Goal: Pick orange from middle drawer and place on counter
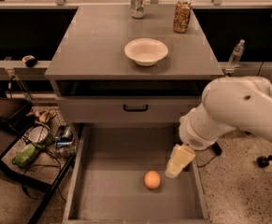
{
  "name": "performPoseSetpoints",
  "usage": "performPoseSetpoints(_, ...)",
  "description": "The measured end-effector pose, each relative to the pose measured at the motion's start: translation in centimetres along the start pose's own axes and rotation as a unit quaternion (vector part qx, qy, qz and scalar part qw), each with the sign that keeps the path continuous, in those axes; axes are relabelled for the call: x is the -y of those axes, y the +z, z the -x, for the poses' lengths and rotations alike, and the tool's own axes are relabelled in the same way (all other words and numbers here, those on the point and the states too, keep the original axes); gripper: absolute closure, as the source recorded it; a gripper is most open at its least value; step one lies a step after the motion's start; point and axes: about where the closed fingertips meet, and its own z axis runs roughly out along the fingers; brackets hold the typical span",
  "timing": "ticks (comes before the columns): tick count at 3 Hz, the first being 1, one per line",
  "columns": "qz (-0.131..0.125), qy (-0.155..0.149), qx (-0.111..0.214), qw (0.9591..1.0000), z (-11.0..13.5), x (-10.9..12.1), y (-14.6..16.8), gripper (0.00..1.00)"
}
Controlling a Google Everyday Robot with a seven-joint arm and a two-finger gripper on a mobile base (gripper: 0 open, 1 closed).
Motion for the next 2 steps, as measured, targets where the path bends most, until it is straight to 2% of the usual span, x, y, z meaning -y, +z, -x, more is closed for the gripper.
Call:
performPoseSetpoints(1, -0.019, 0.027, 0.040, 0.9986, 1.17, 2.33, 5.94, 0.00)
performPoseSetpoints(2, -0.019, 0.028, 0.040, 0.9987, 1.15, 2.31, 5.97, 0.00)
